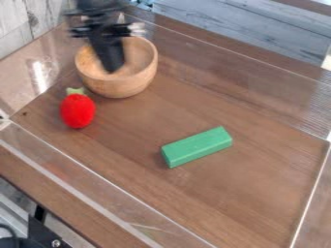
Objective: Move the red object to the right side of the table
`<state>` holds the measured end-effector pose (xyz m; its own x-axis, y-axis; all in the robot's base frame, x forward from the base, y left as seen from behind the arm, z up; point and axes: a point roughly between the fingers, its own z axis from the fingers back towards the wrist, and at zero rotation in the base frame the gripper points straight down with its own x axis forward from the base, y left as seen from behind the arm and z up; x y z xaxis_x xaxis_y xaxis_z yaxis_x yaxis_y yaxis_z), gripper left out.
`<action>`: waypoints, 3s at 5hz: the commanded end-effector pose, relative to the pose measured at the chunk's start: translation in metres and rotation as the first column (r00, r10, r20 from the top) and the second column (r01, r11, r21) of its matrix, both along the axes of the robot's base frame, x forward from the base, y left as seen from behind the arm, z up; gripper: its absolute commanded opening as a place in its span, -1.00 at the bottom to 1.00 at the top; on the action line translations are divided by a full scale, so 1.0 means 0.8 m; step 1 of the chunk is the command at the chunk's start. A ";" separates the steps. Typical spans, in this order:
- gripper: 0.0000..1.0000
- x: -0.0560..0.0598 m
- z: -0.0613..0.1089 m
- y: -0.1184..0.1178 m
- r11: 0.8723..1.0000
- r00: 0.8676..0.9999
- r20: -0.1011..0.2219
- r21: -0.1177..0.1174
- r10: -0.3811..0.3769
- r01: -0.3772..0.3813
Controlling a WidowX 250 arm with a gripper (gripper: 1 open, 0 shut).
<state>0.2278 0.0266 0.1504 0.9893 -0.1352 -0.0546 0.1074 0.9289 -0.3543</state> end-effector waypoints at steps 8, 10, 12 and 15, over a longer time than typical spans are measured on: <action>-1.00 -0.058 0.007 -0.033 0.983 0.982 0.074 0.082 -0.172 0.166; -1.00 -0.057 0.000 -0.010 0.986 0.985 0.084 0.093 -0.149 0.141; -1.00 -0.046 0.001 -0.032 0.988 0.984 0.116 0.085 -0.136 0.127; 1.00 -0.045 -0.010 0.001 0.991 0.986 0.126 0.102 -0.105 0.092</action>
<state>0.1896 0.0253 0.1396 0.9701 -0.2387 0.0445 0.2421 0.9372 -0.2510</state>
